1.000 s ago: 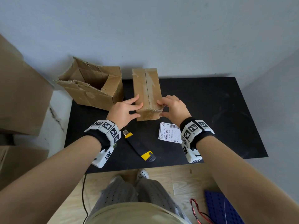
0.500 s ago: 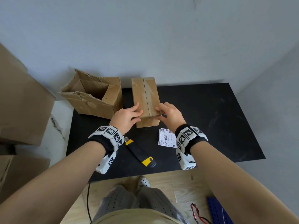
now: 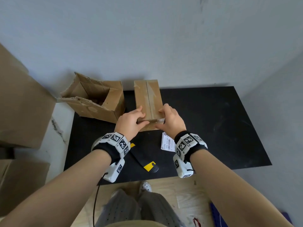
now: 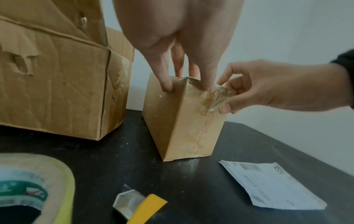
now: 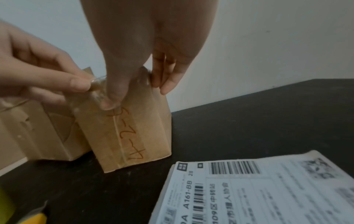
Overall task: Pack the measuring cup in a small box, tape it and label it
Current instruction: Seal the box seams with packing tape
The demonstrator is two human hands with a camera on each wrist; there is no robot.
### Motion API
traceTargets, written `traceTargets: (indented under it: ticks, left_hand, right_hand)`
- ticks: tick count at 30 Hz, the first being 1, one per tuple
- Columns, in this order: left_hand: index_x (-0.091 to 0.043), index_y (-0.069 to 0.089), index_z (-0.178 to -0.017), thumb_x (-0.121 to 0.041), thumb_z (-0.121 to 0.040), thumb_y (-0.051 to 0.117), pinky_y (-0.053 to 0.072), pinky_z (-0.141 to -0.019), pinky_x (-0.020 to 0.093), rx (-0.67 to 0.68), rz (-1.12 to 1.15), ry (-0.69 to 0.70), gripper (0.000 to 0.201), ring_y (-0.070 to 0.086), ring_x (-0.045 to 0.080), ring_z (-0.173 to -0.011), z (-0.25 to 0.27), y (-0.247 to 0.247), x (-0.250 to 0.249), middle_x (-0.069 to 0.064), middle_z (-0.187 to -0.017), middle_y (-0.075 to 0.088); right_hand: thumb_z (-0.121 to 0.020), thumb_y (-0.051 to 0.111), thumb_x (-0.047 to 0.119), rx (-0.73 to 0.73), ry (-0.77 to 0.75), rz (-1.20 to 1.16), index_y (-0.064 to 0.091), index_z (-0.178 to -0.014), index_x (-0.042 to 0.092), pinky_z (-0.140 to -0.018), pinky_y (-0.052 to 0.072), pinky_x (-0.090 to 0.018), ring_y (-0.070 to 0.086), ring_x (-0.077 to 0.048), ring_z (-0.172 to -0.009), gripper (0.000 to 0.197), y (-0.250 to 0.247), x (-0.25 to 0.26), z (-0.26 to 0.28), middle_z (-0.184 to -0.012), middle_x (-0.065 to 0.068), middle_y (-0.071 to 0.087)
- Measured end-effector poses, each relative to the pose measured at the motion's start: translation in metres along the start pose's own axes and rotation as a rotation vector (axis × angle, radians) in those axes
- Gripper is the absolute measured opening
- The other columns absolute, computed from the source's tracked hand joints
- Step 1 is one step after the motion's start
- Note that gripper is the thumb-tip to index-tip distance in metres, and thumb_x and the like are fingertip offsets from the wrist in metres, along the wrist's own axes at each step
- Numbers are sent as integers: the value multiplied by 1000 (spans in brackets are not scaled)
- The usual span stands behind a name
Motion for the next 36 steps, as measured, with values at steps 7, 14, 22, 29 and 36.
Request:
traceTargets:
  ticks: [7, 14, 22, 29, 36]
  left_hand:
    - [-15, 48, -131, -26, -89, 60, 49, -96, 37, -22, 206, -150, 45, 55, 23, -118, 2, 2, 10, 7, -141, 45]
    - [-15, 34, -142, -39, -91, 54, 44, -97, 37, 57, 112, -375, 60, 52, 25, -118, -6, 2, -1, 10, -134, 49]
    - [-5, 31, -135, -73, -65, 63, 48, -86, 39, 133, 20, -586, 102, 53, 30, -112, -16, 1, -12, 13, -130, 46]
    - [-4, 31, -128, -60, -57, 76, 48, -84, 39, 69, 27, -679, 101, 53, 30, -110, -21, -4, -13, 12, -126, 48]
    - [-15, 36, -120, -46, -68, 76, 46, -84, 32, -2, 605, -725, 73, 53, 18, -97, -14, -1, -5, 3, -113, 51]
  right_hand:
    - [-94, 50, 38, -32, 336, -509, 52, -125, 19, -94, 49, -38, 58, -13, -103, 36, 0, -37, 9, -112, 1, 62]
    - [-97, 49, 20, 98, 526, -944, 62, -118, 16, -90, 50, -28, 62, -16, -104, 25, 13, -38, 8, -119, -9, 65]
    - [-97, 42, 4, 140, 468, -934, 60, -125, 9, -68, 47, -11, 58, -13, -106, 34, 5, -23, 6, -124, -9, 61]
    - [-92, 47, 0, 134, 433, -884, 60, -124, 12, -79, 47, -14, 55, -11, -108, 37, 3, -25, 3, -120, -2, 61]
    - [-93, 54, 10, 24, 656, -1164, 47, -133, 6, -84, 51, -33, 58, -22, -104, 41, 10, -53, 5, -121, -11, 58]
Point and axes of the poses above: each hand's wrist, its own z-axis away from the middle knuckle, its own y-axis out of the palm, x = y × z, the point moved 6 cm from there along -z, towards the middle knuckle
